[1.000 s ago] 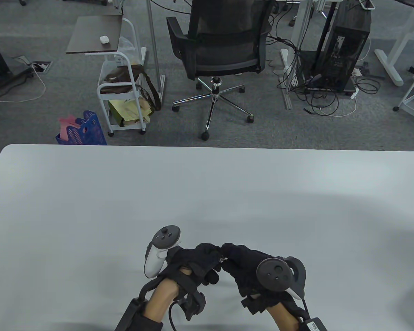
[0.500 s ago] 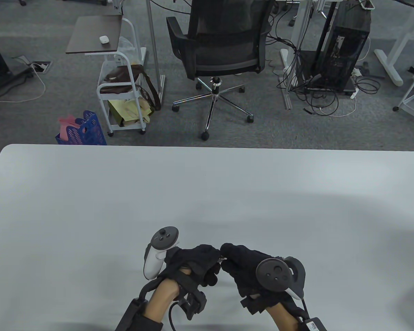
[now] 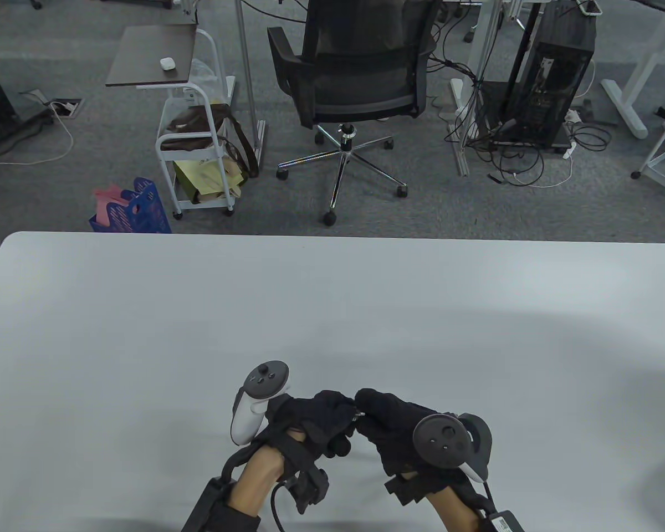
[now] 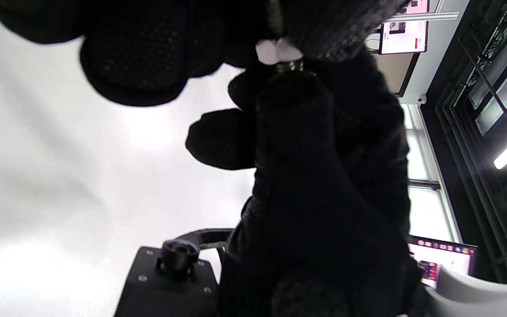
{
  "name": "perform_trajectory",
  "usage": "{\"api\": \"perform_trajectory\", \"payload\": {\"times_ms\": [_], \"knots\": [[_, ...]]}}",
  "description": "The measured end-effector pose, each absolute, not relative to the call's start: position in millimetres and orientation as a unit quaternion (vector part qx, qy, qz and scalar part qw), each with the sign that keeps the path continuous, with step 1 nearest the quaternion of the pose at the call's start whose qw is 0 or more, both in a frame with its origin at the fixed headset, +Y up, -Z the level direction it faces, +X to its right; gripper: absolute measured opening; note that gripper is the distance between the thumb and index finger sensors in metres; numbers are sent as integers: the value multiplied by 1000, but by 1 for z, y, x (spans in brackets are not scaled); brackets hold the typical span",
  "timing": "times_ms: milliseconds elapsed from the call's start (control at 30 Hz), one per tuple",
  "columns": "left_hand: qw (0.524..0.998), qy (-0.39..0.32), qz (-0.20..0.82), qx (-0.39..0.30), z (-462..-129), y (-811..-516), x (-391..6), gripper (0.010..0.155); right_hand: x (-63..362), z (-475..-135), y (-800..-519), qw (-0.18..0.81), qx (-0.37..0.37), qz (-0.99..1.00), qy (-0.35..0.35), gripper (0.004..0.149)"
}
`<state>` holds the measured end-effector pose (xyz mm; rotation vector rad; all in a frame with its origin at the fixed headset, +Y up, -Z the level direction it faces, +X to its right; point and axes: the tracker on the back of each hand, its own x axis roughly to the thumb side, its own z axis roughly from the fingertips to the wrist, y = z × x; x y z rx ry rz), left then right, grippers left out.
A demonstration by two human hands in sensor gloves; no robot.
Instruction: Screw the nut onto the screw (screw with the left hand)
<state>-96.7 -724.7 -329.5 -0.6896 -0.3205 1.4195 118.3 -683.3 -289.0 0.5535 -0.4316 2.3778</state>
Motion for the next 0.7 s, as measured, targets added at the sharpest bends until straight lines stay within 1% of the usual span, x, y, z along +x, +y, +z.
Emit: {"api": "perform_trajectory", "payload": {"times_ms": [67, 100, 167, 200, 333, 367, 433, 467, 533, 600, 700], "knots": [[693, -130, 642, -302, -328, -727, -98, 63, 118, -289, -683, 318, 212, 908, -172, 49], [699, -121, 640, -297, -328, -728, -98, 64, 118, -288, -683, 317, 213, 908, -171, 49], [709, -121, 633, -287, -329, -727, -97, 57, 119, -289, -683, 320, 213, 908, -170, 49], [708, -125, 633, -288, -329, -726, -97, 55, 119, -289, -683, 321, 213, 907, -168, 49], [700, -145, 632, -299, -329, -723, -96, 55, 118, -287, -680, 306, 219, 909, -179, 47], [695, -145, 636, -302, -329, -724, -96, 57, 118, -287, -680, 306, 217, 909, -182, 47], [697, -130, 640, -295, -328, -726, -97, 65, 119, -288, -682, 307, 219, 909, -176, 47], [708, -120, 635, -287, -328, -726, -97, 65, 119, -288, -682, 309, 218, 909, -174, 47], [716, -116, 630, -279, -328, -726, -98, 58, 119, -289, -683, 307, 217, 910, -173, 47], [711, -131, 629, -285, -329, -724, -96, 55, 119, -288, -682, 307, 217, 910, -177, 47], [699, -144, 635, -295, -329, -722, -96, 55, 119, -287, -680, 310, 216, 908, -185, 47]]}}
